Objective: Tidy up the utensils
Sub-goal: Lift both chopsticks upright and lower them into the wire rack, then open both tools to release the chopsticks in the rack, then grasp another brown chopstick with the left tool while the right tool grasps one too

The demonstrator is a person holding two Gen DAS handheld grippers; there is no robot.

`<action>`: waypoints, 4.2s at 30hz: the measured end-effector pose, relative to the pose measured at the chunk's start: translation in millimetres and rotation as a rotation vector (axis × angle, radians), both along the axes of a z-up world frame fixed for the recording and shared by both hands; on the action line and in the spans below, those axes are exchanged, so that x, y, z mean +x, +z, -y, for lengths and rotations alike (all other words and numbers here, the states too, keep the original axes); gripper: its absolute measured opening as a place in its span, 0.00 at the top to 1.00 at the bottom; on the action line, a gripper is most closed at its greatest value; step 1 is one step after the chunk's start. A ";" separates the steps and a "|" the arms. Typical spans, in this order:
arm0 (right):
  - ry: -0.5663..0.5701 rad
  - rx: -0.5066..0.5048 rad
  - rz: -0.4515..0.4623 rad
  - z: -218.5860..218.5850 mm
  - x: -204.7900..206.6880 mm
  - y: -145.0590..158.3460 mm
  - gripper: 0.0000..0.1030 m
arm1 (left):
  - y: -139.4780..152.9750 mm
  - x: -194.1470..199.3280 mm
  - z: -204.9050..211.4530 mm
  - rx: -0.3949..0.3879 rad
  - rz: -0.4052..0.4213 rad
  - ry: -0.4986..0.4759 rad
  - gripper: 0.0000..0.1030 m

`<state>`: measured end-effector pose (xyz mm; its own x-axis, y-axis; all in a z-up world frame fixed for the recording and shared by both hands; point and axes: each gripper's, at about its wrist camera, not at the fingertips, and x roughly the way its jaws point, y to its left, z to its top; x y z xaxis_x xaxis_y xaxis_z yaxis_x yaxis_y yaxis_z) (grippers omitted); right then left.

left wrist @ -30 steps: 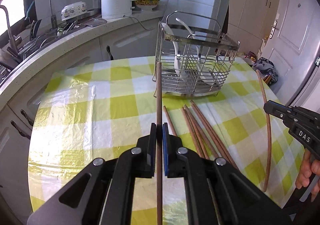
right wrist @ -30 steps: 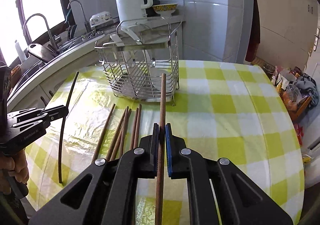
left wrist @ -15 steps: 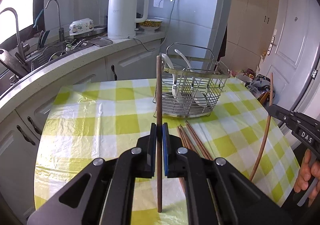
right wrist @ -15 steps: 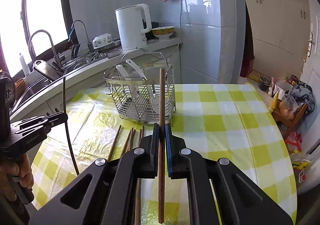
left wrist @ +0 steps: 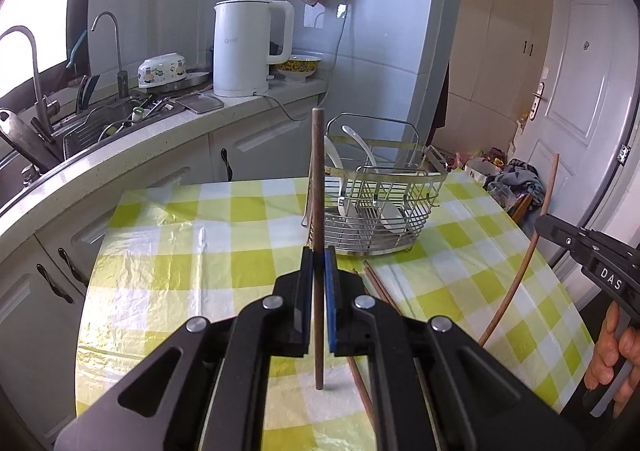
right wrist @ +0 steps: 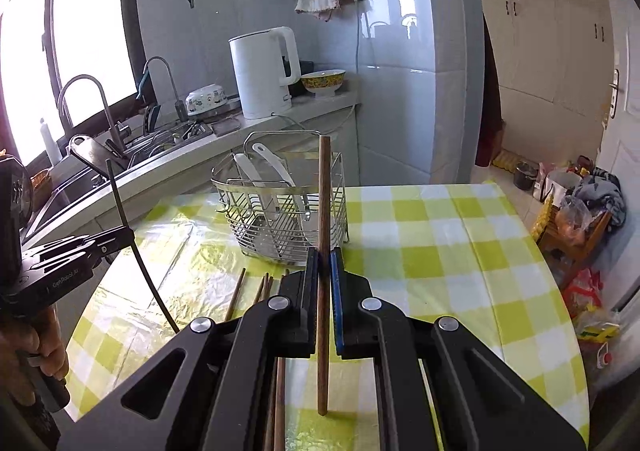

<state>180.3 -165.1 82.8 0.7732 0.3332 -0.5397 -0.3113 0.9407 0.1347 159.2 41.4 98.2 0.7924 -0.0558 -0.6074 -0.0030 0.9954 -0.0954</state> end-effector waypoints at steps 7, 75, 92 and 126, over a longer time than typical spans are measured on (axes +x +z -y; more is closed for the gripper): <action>-0.006 -0.005 0.032 -0.7 7.1 22.7 0.92 | 17.9 8.9 3.5 -0.012 0.016 -0.028 0.95; -0.083 0.113 -0.026 -19.2 188.6 23.1 0.44 | 22.6 180.1 -25.0 -0.137 0.002 0.094 0.63; -0.164 0.015 -0.055 37.7 74.6 -42.2 0.28 | -48.8 57.1 -39.7 -0.161 -0.080 0.147 0.61; 0.044 -0.217 -0.249 -61.8 47.7 -144.2 0.32 | -143.0 31.1 12.2 0.120 -0.266 0.064 0.92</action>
